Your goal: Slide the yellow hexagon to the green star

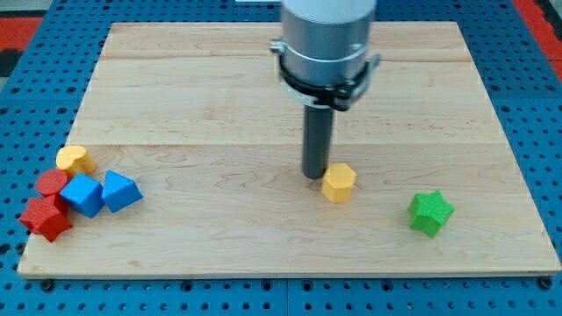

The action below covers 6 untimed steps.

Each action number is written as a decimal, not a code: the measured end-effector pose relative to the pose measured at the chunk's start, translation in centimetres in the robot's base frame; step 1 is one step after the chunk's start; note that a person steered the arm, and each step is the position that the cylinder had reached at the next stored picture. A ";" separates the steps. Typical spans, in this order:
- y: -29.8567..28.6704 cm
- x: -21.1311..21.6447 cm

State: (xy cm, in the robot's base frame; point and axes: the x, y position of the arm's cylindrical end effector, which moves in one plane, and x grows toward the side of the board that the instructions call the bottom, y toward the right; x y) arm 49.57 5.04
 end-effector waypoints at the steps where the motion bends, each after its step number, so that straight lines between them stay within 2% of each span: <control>1: 1.9 1.3; 3: 2.9 4.5; 5: 1.0 8.1; 6: 2.5 8.4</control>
